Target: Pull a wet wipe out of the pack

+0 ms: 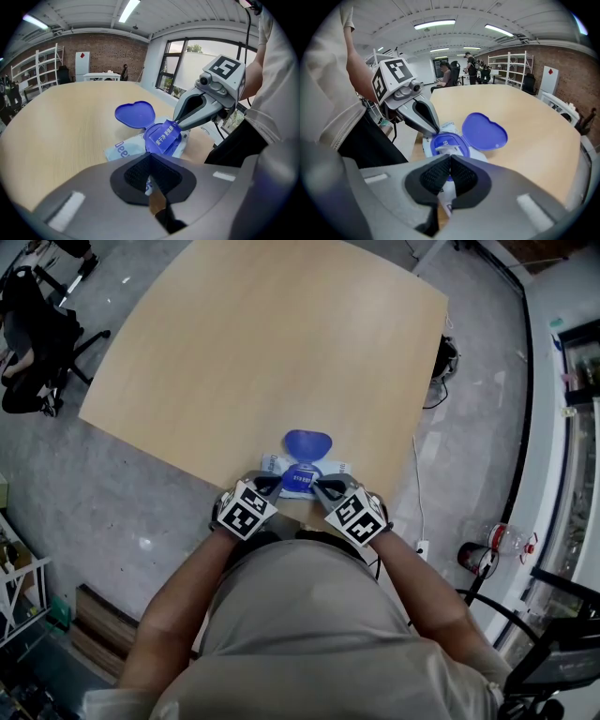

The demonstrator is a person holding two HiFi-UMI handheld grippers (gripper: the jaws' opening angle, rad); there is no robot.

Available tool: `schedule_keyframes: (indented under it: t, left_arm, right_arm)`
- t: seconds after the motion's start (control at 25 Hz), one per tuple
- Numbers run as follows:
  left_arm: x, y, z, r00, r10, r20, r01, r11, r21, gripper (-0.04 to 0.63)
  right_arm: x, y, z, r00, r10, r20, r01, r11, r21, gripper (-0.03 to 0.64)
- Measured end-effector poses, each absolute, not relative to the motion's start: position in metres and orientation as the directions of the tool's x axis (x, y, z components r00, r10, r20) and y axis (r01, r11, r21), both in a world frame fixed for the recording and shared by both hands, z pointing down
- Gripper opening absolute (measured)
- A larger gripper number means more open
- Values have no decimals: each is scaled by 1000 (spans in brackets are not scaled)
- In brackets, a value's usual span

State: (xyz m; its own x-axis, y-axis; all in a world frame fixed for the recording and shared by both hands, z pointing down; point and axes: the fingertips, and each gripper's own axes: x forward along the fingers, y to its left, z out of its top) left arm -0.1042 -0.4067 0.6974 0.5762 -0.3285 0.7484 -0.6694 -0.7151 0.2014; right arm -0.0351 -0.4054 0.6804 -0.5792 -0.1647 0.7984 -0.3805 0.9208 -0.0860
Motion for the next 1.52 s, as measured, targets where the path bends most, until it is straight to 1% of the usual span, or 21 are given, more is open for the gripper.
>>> schedule_keyframes:
  t: [1.16, 1.52]
  left_arm:
    - [-94, -410, 707, 572, -316, 757, -642, -747, 173, 6]
    - [-98, -404, 696, 582, -332, 743, -636, -755, 160, 6]
  right_arm:
    - [3, -426, 643, -589, -341, 732, -521, 853, -22, 3]
    - [7, -426, 610, -582, -416, 699, -576, 818, 8, 3]
